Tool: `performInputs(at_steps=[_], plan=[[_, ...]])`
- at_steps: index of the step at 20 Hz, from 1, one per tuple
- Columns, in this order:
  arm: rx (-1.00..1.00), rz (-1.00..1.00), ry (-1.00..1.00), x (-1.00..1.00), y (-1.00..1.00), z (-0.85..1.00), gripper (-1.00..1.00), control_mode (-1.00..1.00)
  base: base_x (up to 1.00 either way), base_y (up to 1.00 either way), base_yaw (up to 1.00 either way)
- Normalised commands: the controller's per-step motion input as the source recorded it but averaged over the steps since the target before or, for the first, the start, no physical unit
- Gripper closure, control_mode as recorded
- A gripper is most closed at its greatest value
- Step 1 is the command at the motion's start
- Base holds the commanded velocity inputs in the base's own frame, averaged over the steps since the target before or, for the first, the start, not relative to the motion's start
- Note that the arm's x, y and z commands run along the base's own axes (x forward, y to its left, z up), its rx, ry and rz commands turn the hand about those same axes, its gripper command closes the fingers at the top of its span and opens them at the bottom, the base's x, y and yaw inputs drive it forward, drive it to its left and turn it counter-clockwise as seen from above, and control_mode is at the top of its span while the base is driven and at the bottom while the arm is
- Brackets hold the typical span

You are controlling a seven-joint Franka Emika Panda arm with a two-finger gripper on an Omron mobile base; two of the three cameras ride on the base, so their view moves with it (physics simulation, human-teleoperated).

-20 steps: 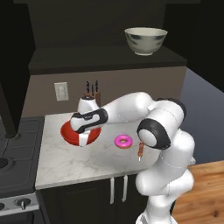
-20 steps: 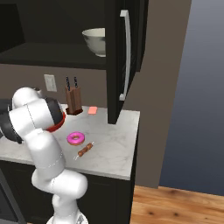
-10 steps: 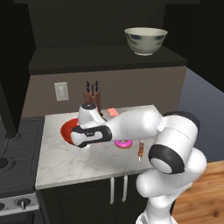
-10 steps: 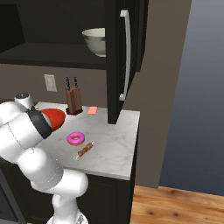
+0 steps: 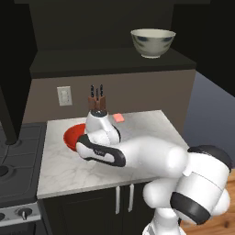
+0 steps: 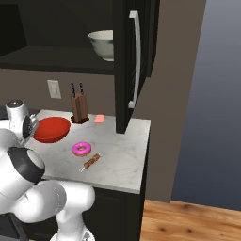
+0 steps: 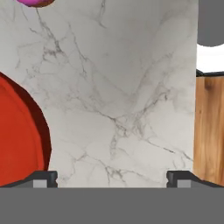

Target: Pick both bowls and place them on the counter. Then place the donut in one bowl and place the kebab skewer in the other bowl.

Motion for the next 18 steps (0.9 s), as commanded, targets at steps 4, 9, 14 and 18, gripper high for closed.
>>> performInputs(at_steps=[4, 9, 14, 18], plan=[[-0.04, 0.0, -0.08, -0.42, -0.11, 0.45, -1.0, -1.0, 0.0, 0.0, 0.0], [-0.06, 0.0, -0.21, -0.42, -0.16, 0.44, -1.0, -1.0, 0.0, 0.0, 0.0], [-0.04, 0.0, -0.15, -0.37, -0.2, 0.51, -1.0, -1.0, 0.0, 0.0, 0.0], [-0.02, 0.0, -0.09, -0.29, -0.26, 0.56, -1.0, -1.0, 0.0, 0.0, 0.0]])
